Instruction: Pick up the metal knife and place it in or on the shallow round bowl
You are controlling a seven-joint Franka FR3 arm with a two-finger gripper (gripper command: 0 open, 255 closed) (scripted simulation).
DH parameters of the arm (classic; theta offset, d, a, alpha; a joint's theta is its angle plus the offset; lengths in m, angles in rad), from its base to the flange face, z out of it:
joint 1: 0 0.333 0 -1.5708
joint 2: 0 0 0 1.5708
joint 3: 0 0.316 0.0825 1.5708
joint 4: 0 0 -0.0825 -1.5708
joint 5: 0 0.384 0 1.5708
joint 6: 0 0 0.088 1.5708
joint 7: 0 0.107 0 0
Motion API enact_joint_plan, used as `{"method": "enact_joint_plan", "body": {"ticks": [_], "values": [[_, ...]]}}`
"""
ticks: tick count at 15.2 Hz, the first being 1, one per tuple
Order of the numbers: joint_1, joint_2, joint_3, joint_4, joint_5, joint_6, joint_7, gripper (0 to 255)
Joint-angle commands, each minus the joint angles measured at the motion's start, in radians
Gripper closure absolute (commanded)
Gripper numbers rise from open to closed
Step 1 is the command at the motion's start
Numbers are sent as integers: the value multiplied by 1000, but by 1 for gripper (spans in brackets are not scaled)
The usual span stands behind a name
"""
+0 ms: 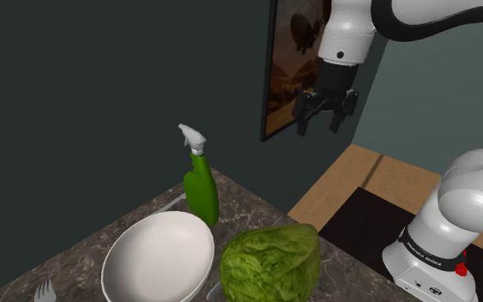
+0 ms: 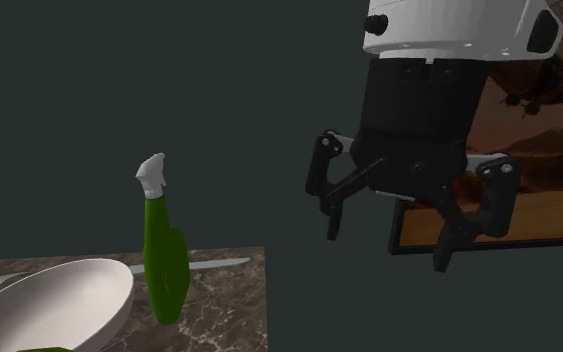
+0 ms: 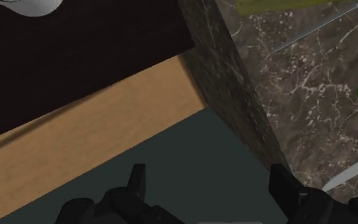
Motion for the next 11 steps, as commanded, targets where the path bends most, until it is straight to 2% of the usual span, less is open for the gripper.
{"method": "enact_joint_plan", "body": {"ticks": [1, 6, 11], "values": [[-15, 37, 68, 15, 31, 33, 110, 0], [-77, 165, 236, 84, 69, 120, 370, 0], [-179, 343, 422, 194, 37, 209, 647, 0]]}}
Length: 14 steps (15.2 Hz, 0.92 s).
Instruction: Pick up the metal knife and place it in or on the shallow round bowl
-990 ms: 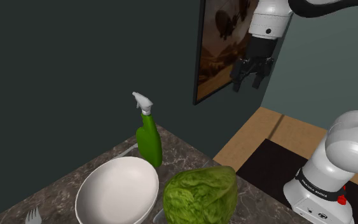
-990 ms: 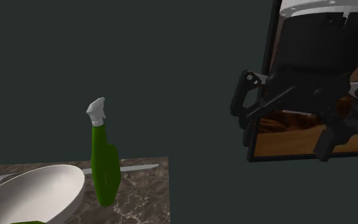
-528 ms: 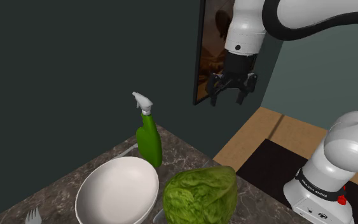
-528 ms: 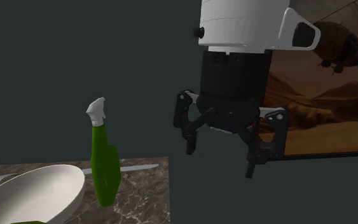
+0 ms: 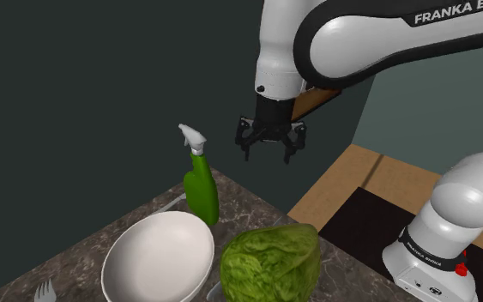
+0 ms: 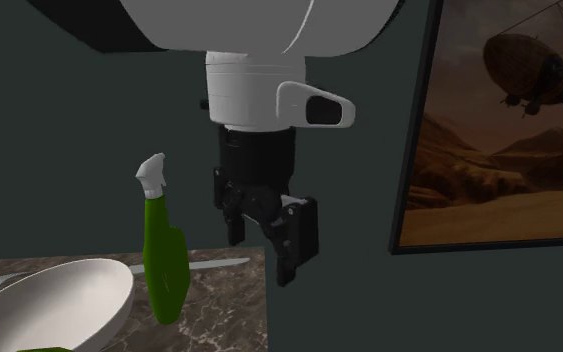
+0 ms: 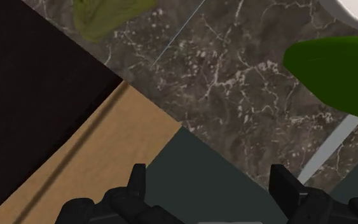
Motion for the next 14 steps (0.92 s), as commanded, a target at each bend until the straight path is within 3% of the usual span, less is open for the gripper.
{"method": "enact_joint_plan", "body": {"ticks": [1, 5, 7, 8, 10, 14], "values": [[-50, 88, 87, 55, -30, 38, 131, 0], [-165, 305, 269, 174, -180, 100, 412, 0], [-200, 464, 354, 243, -329, 117, 595, 0], [-193, 556, 376, 282, -421, 115, 695, 0], [-112, 714, 345, 367, -572, 95, 863, 0], [80, 921, 209, 554, -724, 43, 1070, 0]]}}
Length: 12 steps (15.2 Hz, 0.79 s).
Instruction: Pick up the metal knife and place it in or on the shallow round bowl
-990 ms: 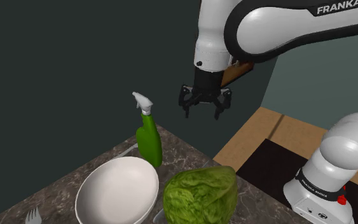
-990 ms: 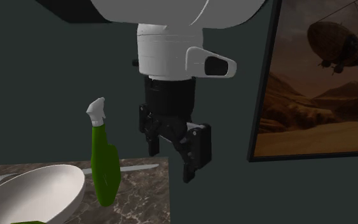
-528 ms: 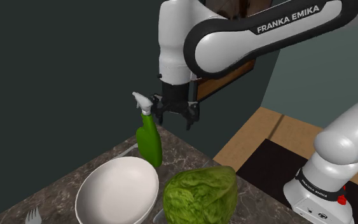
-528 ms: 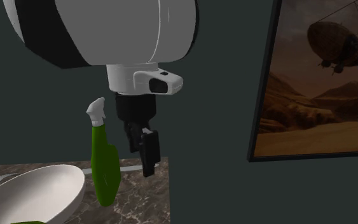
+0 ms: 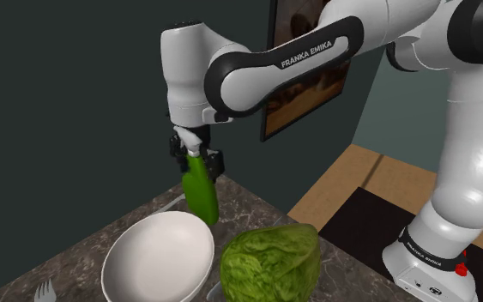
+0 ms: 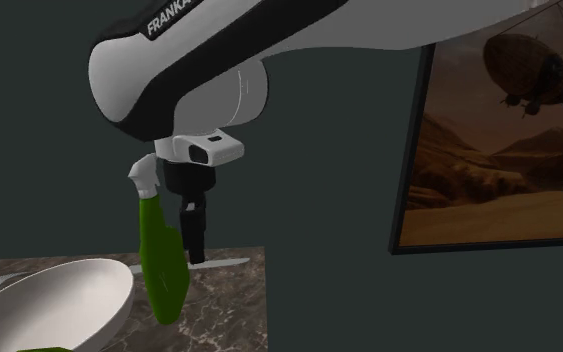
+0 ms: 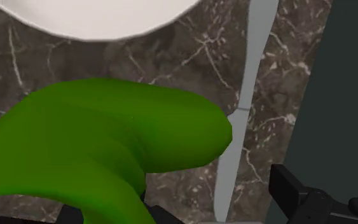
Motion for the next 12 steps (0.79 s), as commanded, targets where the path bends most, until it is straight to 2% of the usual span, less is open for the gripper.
{"method": "enact_joint_plan", "body": {"ticks": [1, 2, 12], "values": [[89, 99, -62, 100, -66, -27, 96, 0], [124, 140, -89, 151, -87, -41, 130, 0], [133, 175, -115, 96, -119, 39, 151, 0]]}}
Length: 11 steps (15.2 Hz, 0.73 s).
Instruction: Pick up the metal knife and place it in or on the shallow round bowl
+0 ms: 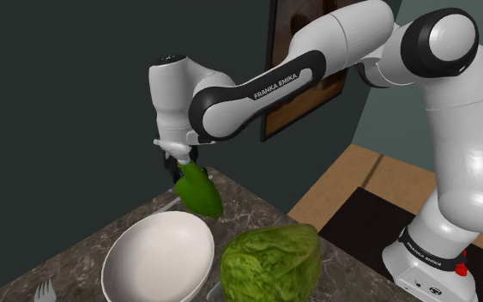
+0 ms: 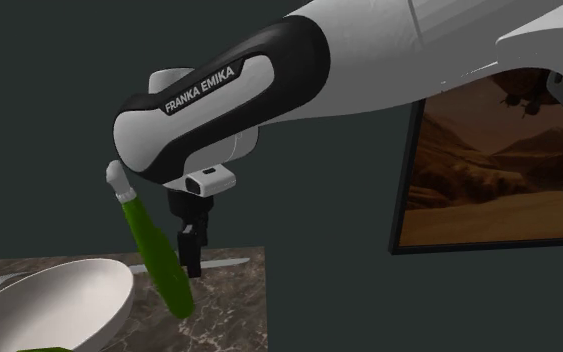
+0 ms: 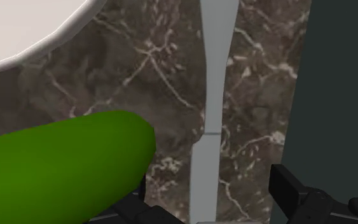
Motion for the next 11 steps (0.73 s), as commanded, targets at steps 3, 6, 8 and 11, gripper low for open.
{"method": "enact_joint_plan", "body": {"ticks": [3, 6, 8, 11], "values": [[0, 0, 0, -4, -1, 4, 2, 0], [0, 0, 0, -4, -1, 4, 2, 0], [0, 0, 0, -4, -1, 4, 2, 255], [0, 0, 0, -4, -1, 4, 2, 255]]}}
